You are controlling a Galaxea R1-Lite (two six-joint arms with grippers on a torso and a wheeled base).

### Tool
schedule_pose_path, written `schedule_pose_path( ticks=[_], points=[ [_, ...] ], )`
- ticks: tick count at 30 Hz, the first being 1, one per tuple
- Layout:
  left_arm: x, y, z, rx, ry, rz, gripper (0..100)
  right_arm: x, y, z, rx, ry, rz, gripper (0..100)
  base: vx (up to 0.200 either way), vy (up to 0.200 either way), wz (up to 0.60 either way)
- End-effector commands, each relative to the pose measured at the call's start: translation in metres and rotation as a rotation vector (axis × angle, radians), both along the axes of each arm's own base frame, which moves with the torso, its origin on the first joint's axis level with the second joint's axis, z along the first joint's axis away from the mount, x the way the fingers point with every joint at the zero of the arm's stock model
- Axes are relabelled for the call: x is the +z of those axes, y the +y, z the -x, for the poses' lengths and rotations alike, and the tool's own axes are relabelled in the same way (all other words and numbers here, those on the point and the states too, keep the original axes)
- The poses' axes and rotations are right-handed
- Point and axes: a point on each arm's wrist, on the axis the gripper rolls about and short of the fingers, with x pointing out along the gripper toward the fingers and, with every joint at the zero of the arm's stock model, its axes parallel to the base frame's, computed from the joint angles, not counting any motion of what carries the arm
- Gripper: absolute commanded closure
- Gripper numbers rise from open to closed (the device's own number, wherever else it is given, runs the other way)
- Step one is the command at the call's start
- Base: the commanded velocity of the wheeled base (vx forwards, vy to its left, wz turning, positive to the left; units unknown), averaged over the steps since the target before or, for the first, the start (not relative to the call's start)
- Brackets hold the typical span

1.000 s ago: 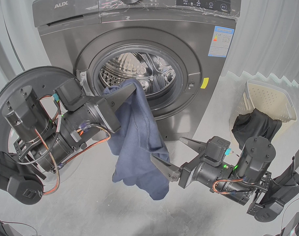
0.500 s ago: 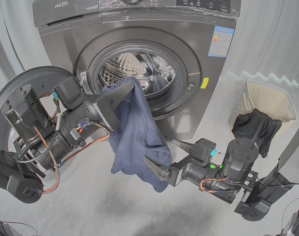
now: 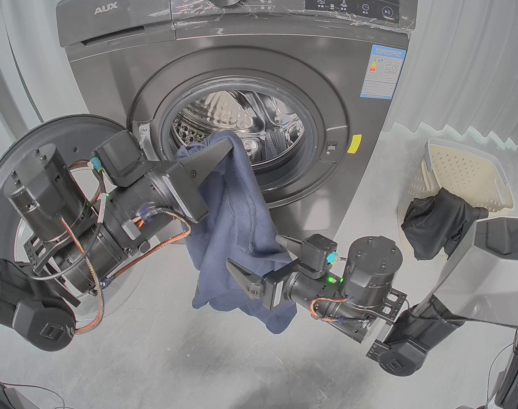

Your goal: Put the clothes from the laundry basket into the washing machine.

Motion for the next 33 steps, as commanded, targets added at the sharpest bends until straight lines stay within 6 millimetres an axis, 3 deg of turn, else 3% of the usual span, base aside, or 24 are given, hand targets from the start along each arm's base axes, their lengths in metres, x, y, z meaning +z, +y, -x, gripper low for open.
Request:
schedule_pose_path(
  ticks=[1,8,9,17,23,28,33],
  points=[
    [0.0,0.001,0.0,0.01,-0.001,0.005,100,-0.019,0.01,-0.018,-0.019,0.013,0.014,0,0.0,0.0,0.0],
    [0.002,0.002,0.002,0.01,-0.005,0.007,100,-0.016,0.008,-0.034,-0.055,-0.012,-0.006,0,0.0,0.0,0.0],
    [0.002,0.002,0.002,0.01,-0.004,0.006,100,-0.015,0.008,-0.034,-0.055,-0.015,-0.009,100,0.0,0.0,0.0],
    [-0.002,0.005,-0.002,0.028,0.005,-0.002,100,0.017,-0.008,-0.026,-0.071,-0.061,-0.048,100,0.0,0.0,0.0],
    [0.0,0.007,-0.001,0.031,0.002,0.004,100,0.057,-0.046,-0.005,-0.105,-0.118,-0.07,100,0.0,0.0,0.0],
    [-0.006,0.013,0.001,0.046,0.015,-0.009,100,0.073,-0.077,0.004,-0.159,-0.147,-0.077,100,0.0,0.0,0.0],
    [-0.004,0.021,0.013,0.047,0.011,-0.004,100,0.089,-0.094,0.012,-0.167,-0.191,-0.101,100,0.0,0.0,0.0]
  ],
)
